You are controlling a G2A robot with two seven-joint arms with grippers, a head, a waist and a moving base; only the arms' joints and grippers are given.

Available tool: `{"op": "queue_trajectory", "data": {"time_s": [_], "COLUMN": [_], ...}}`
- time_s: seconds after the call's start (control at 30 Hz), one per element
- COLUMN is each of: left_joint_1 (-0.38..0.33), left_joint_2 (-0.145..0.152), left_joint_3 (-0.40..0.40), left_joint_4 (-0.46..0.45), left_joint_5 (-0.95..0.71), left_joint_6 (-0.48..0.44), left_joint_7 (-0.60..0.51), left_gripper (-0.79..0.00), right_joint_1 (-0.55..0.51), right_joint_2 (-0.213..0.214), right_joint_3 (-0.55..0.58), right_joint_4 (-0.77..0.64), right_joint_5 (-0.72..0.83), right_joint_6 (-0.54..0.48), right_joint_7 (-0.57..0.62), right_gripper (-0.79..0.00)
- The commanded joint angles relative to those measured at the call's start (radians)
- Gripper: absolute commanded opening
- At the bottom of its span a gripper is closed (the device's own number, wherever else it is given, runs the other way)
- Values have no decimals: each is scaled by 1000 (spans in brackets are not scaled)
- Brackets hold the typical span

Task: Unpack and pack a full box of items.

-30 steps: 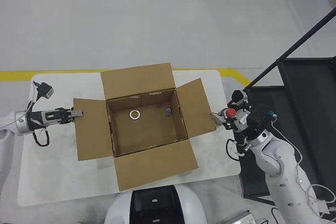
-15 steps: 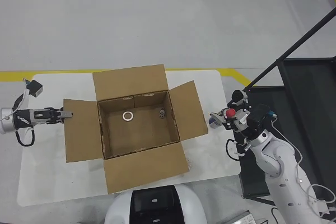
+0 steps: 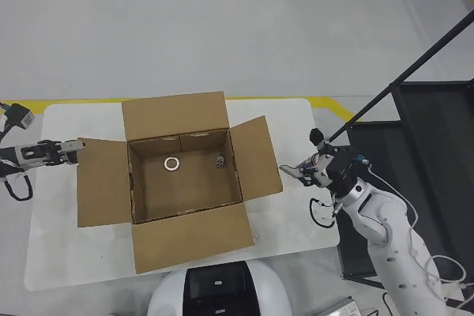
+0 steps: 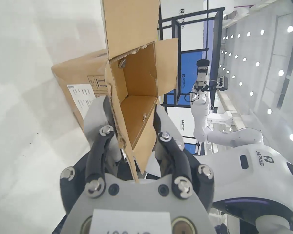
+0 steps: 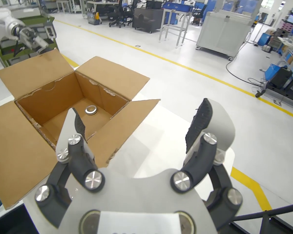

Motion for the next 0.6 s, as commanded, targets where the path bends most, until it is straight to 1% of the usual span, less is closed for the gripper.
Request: {"op": "queue_trajectory", "data": {"time_s": [0.0,0.07,0.17,0.27,0.37,0.57], "left_joint_1": [-1,10,10,10,10,10], "left_joint_2": [-1,-3,-3,-3,-3,-3], "left_joint_3": [-16,-27,-27,-27,-27,-27], "left_joint_4": [26,28,28,28,28,28], "left_joint_5": [-36,-68,-68,-68,-68,-68], "left_joint_6": [-31,-48,-48,-48,-48,-48], "left_joint_7": [54,98,98,98,98,98], "left_gripper": [0,0,0,0,0,0], "right_joint_1": [31,68,136,215,279,369], "right_joint_2": [-1,-3,-9,-20,-34,-64], "right_joint_3": [-39,-89,-172,-266,-348,-486], "right_joint_4": [-3,0,25,65,88,78], "right_joint_5": [-14,-20,-18,10,38,38], "right_joint_6": [-7,-23,-34,-11,47,212], "right_joint_7": [50,102,189,281,367,500], "right_gripper": [0,0,0,0,0,0]}}
